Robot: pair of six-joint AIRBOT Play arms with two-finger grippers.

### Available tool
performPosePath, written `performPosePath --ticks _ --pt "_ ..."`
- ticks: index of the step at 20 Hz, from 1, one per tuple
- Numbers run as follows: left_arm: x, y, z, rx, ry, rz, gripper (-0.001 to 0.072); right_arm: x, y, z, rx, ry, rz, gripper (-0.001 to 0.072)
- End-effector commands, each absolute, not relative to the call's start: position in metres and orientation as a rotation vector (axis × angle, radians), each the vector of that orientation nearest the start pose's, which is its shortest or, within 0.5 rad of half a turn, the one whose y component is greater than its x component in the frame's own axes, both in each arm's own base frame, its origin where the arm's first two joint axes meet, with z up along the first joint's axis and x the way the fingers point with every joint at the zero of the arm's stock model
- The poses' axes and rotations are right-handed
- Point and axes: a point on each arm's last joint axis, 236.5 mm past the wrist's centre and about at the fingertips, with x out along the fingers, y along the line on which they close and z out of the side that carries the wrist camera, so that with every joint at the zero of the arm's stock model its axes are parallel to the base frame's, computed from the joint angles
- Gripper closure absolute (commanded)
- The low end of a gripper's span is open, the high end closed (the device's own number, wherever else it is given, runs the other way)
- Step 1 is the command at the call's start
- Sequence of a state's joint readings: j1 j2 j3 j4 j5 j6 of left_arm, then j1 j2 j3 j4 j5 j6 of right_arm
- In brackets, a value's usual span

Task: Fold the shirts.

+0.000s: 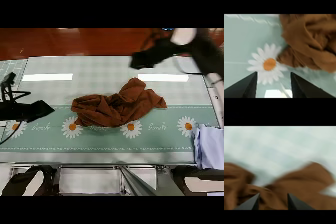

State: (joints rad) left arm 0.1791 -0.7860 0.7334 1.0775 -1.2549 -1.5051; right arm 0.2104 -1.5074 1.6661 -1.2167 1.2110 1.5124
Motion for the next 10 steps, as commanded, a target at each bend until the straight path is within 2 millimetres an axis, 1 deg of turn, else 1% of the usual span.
performPosePath --ticks 1,2,3,4,6,8,10 --pt "0.240 -0.129 0.025 -0.721 1.268 -0.444 0.0200 0.420 0.018 0.085 0.325 1.147 0.127 0.0306" --pt "0.242 -0.136 0.014 -0.780 1.260 -0.441 0.0200 0.404 -0.003 0.071 0.394 1.141 0.082 0.0306" --pt "0.248 -0.141 0.006 -0.825 1.242 -0.437 0.0200 0.387 -0.018 0.057 0.448 1.139 0.056 0.0306" --pt "0.258 -0.145 0.002 -0.860 1.214 -0.444 0.0200 0.368 -0.029 0.042 0.497 1.148 0.032 0.0306" --pt "0.280 -0.154 -0.002 -0.903 1.171 -0.453 0.0200 0.338 -0.046 0.019 0.553 1.171 -0.014 0.0306" --pt "0.299 -0.158 -0.022 -0.906 1.165 -0.397 0.0200 0.316 -0.054 0.001 0.571 1.201 -0.036 0.0306" --pt "0.316 -0.162 -0.042 -0.870 1.159 -0.344 0.0200 0.303 -0.052 -0.016 0.597 1.238 -0.046 0.0306"
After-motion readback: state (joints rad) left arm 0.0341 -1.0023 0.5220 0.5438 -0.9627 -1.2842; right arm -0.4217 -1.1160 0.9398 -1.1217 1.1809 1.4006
